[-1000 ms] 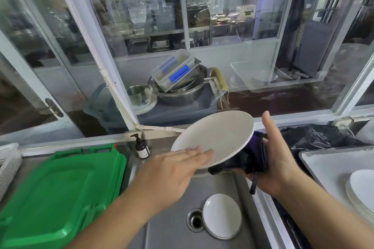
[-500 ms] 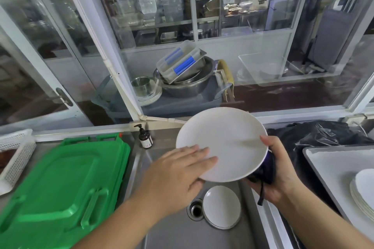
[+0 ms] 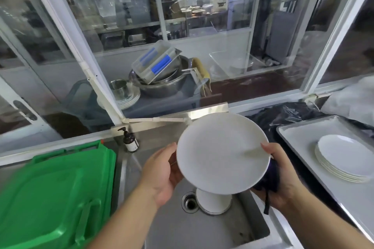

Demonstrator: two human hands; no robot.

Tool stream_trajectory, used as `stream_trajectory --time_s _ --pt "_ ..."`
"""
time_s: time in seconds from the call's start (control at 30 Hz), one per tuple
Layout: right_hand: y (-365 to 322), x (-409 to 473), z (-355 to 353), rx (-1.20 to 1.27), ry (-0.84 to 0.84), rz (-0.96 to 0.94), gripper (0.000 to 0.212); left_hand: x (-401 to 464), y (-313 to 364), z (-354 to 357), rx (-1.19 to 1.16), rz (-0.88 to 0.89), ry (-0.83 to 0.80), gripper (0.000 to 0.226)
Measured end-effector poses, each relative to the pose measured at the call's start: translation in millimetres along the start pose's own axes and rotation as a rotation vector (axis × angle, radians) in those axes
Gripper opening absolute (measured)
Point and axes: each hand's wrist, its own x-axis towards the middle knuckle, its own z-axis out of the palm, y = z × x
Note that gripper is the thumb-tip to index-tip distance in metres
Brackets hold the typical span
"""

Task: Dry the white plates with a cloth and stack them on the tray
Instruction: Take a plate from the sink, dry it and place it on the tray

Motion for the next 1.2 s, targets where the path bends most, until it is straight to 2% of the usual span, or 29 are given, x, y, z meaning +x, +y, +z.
stream_trajectory --time_s 0.17,0.23,0.3,0.33,0.43,0.5,0.57,0.7,0.83,0.97,1.2 --pt "30 -37 -16 0.017 0.076 -0.028 0.032 1 -15 -22 0.098 -0.075 -0.097 0.024" --pt "46 -52 -27 0.032 0.112 -0.024 0.038 -2 -22 -26 0.151 -0.083 -0.16 0.025" --pt "60 -67 -43 0.04 0.172 -0.032 0.054 -8 -29 -25 0.204 -0.088 -0.221 0.02" --pt "66 -75 -50 0.055 0.194 -0.047 0.054 -12 -34 -23 0.227 -0.09 -0.25 0.019" --pt "76 -102 -71 0.051 0.287 -0.085 0.031 -22 -47 -11 0.289 -0.099 -0.319 0.019" --pt "79 -116 -89 0.023 0.376 -0.111 0.039 -26 -59 2 0.31 -0.115 -0.37 0.022" --pt "78 -130 -109 -0.008 0.473 -0.136 0.046 -32 -73 21 0.32 -0.146 -0.416 0.023" --pt "71 -162 -149 0.031 0.619 -0.192 0.024 -46 -106 65 0.349 -0.204 -0.465 0.017" --pt "62 -192 -201 0.075 0.679 -0.241 0.023 -60 -143 117 0.363 -0.238 -0.504 0.018" --pt "46 -227 -267 0.085 0.755 -0.273 0.025 -87 -186 183 0.425 -0.254 -0.618 0.021" --pt "7 -297 -398 0.056 0.894 -0.289 0.017 -140 -292 297 0.499 -0.355 -0.647 0.025"
